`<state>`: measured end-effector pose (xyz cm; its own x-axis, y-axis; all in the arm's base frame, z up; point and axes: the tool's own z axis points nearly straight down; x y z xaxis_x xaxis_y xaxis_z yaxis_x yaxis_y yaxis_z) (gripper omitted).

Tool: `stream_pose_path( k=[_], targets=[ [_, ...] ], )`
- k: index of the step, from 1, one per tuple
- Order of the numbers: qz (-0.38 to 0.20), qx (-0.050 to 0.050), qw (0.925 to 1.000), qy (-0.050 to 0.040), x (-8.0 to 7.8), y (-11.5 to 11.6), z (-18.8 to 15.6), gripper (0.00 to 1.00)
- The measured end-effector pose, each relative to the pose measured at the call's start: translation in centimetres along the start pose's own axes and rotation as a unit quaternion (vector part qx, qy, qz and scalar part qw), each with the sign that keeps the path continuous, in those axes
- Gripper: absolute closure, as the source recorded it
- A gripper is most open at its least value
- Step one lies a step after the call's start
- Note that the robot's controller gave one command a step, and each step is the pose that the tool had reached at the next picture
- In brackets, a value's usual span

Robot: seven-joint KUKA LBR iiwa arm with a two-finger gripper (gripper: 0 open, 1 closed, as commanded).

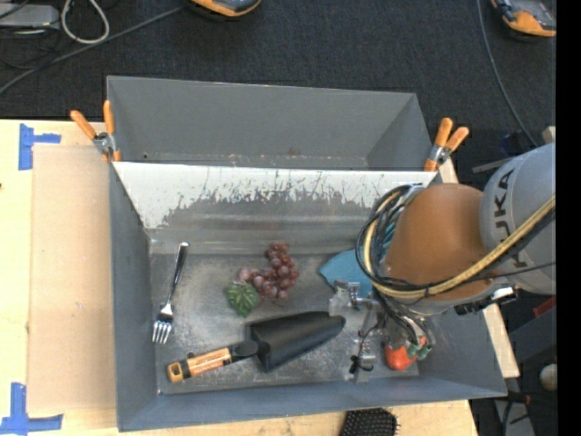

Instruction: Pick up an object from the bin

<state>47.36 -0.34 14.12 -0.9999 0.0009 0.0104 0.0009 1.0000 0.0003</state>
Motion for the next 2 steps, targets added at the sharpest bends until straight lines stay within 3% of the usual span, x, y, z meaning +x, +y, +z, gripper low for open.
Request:
stream_pose_path(
  k=[1,2],
  targets=[
    [0.0,0.0,1.0,-0.004,-0.2,0.0,-0.4,0.0],
    [0.021,-0.001,0.9998,-0.0023,-1.2,5.7,4.9,0.0]
  ],
)
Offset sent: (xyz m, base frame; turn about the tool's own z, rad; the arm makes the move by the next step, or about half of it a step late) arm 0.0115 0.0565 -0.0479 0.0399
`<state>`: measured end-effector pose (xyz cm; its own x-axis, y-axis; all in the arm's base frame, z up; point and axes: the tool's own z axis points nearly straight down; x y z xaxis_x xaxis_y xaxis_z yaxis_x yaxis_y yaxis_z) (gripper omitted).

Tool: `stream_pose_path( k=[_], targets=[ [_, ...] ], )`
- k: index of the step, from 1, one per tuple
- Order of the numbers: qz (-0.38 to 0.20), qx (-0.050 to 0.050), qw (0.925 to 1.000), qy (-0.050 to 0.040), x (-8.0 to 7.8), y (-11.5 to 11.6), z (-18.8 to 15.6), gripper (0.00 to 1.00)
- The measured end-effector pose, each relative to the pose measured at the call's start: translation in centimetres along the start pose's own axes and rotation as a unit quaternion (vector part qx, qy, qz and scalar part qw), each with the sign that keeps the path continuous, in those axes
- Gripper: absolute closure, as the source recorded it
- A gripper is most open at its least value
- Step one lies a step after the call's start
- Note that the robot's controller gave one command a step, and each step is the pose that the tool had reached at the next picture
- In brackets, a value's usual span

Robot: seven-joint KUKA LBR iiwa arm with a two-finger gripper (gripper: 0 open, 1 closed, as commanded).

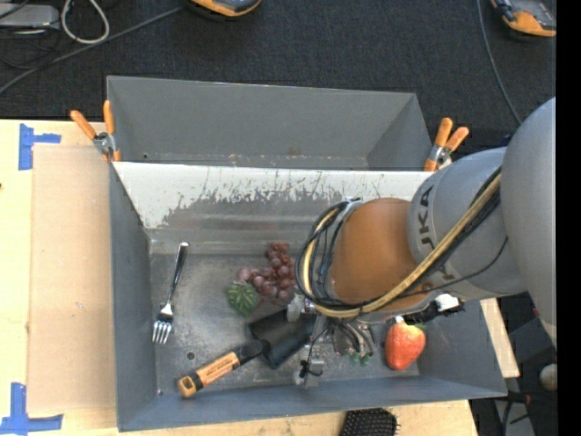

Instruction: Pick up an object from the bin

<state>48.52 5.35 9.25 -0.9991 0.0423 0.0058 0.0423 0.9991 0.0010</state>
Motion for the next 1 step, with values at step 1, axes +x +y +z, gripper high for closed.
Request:
stream_pose_path(
  k=[1],
  targets=[
    [0.112,0.001,0.9938,-0.0033,1.19,0.66,0.87,1.0]
  ],
)
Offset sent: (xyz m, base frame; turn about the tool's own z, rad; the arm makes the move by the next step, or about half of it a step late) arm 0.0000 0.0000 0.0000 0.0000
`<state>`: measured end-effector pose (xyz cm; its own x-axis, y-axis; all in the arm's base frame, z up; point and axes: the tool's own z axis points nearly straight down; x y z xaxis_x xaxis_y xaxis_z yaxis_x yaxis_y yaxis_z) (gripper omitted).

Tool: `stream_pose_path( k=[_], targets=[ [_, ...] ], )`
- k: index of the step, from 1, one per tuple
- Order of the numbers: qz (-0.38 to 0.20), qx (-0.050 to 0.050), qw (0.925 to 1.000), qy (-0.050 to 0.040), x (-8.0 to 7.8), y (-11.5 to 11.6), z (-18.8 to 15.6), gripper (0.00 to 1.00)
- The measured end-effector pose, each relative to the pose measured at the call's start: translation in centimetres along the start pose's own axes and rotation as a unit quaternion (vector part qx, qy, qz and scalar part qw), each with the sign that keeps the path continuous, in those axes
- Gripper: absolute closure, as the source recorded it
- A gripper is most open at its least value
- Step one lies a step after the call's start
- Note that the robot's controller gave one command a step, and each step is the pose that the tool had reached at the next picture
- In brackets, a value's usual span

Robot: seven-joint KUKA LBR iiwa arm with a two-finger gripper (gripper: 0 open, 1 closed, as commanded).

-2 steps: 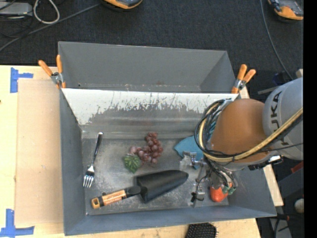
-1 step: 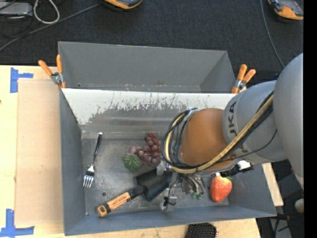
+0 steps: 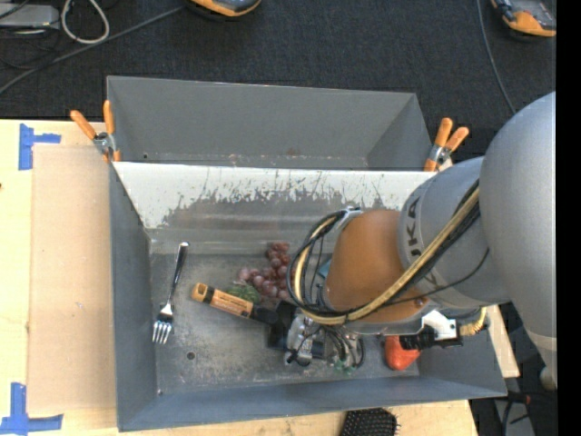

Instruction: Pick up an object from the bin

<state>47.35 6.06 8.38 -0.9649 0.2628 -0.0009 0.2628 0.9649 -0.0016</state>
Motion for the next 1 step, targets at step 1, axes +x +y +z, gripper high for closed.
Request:
stream_pose_path(
  k=[1],
  targets=[
    [0.0,0.0,1.0,0.0,0.0,0.01,0.0,1.0]
  ],
)
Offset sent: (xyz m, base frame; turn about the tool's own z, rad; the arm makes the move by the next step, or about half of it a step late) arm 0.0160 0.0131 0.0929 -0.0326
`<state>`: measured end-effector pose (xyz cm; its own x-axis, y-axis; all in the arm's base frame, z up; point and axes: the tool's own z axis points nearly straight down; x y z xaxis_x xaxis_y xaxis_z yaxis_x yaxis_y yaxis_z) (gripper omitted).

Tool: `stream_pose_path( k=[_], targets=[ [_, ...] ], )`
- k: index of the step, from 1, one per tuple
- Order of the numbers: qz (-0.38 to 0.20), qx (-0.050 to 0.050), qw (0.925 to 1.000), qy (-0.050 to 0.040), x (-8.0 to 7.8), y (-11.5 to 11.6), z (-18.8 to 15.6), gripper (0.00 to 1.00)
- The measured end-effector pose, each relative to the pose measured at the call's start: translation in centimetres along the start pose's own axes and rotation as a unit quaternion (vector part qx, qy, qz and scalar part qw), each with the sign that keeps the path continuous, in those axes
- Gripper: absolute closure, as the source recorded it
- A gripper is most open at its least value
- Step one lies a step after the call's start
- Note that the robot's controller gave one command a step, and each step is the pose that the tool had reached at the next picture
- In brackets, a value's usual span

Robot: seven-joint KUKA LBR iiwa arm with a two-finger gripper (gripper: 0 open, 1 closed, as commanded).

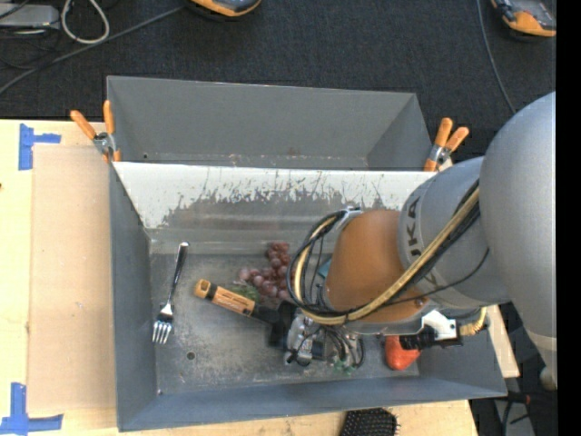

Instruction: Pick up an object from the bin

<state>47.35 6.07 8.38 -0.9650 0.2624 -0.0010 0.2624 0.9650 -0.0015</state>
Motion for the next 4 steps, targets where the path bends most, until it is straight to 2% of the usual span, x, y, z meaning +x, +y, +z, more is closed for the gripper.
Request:
stream_pose_path(
  k=[1,2,3,4],
  targets=[
    [-0.013,0.001,0.9999,0.0036,-0.7,1.1,-6.5,1.0],
    [-0.001,0.002,1.0,0.0028,-1.1,-3.1,-11.7,1.0],
    [0.008,0.0,1.0,0.0042,-0.2,-0.2,-8.5,1.0],
    [0.001,0.002,1.0,0.0052,-1.3,-1.2,-15.9,1.0]
  ],
)
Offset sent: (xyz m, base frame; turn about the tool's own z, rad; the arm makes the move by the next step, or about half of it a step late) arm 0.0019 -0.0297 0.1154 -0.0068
